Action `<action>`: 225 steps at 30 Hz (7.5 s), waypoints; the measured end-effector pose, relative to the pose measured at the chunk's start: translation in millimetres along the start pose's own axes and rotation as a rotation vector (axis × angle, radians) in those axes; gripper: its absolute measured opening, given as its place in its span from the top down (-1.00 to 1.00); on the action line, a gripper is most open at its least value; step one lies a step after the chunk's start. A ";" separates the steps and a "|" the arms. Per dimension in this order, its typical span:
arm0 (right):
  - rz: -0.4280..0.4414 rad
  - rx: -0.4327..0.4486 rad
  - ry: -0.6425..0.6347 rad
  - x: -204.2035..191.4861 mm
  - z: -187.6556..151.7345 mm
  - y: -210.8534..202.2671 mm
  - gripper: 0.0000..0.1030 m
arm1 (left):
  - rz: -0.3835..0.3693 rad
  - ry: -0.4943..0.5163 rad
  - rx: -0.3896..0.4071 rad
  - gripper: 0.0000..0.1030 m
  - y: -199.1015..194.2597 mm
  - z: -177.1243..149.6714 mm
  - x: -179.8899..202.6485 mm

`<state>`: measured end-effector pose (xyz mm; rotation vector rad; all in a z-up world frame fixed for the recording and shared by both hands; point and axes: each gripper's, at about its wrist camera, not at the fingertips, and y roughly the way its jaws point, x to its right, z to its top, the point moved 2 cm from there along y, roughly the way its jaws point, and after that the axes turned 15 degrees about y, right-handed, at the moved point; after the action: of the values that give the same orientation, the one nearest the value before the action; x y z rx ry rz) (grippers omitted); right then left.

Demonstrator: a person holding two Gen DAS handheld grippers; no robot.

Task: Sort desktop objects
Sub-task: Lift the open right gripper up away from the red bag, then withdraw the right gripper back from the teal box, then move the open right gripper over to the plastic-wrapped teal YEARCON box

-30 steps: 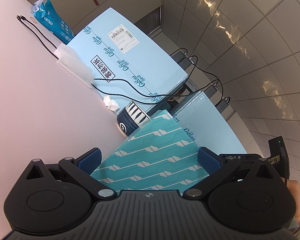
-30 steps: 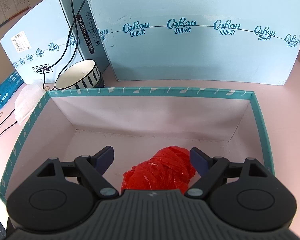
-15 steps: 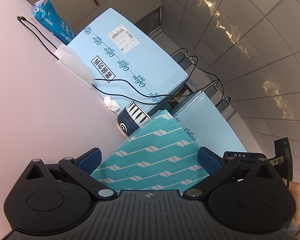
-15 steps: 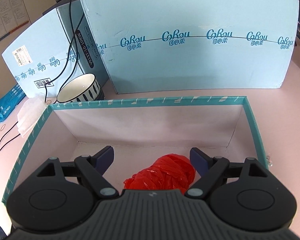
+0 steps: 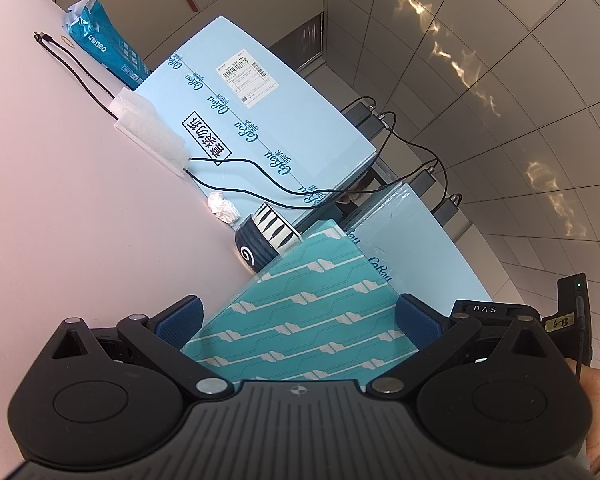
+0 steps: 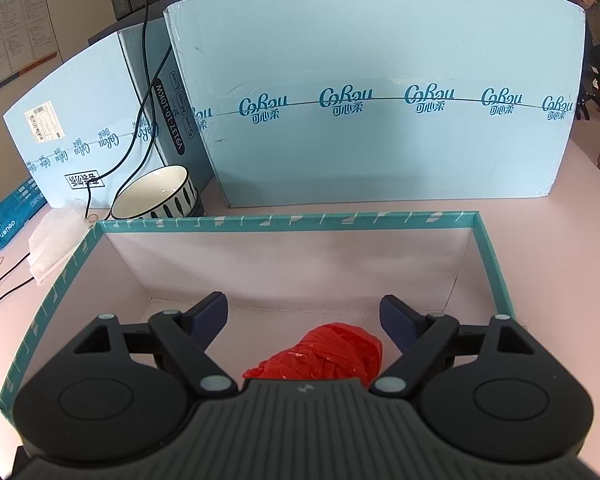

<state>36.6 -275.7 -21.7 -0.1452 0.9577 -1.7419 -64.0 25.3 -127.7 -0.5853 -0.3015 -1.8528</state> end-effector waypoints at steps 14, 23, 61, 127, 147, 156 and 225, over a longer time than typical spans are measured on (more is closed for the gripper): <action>0.001 0.065 -0.024 -1.2 -1.1 -8.2 -0.70 | 0.002 0.007 0.003 -1.00 0.3 -0.4 0.8; 0.006 0.114 -0.032 -1.2 -2.4 -14.8 -0.74 | 0.004 0.010 0.004 -1.00 0.2 -0.5 1.4; 0.017 0.150 0.025 17.2 1.7 -29.4 -0.83 | 0.011 0.018 0.007 -1.00 -2.0 -0.4 3.0; 0.026 0.303 0.023 23.0 -3.3 -42.9 -0.89 | 0.019 0.018 0.008 -1.00 -0.1 0.7 1.7; 0.010 0.316 0.058 48.1 2.3 -53.1 -0.95 | 0.024 0.022 0.009 -1.00 -1.4 1.5 2.7; 0.004 0.328 0.071 62.9 3.1 -64.5 -0.96 | 0.025 0.022 0.010 -1.00 -1.9 1.0 3.0; -0.088 0.345 0.182 214.7 -70.0 -131.7 -1.00 | 0.067 0.054 0.018 -1.00 -5.8 0.4 5.6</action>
<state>-185.2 -409.6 -56.5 0.1999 0.7735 -1.9993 -70.8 22.9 -124.0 -0.5265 -0.2595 -1.7962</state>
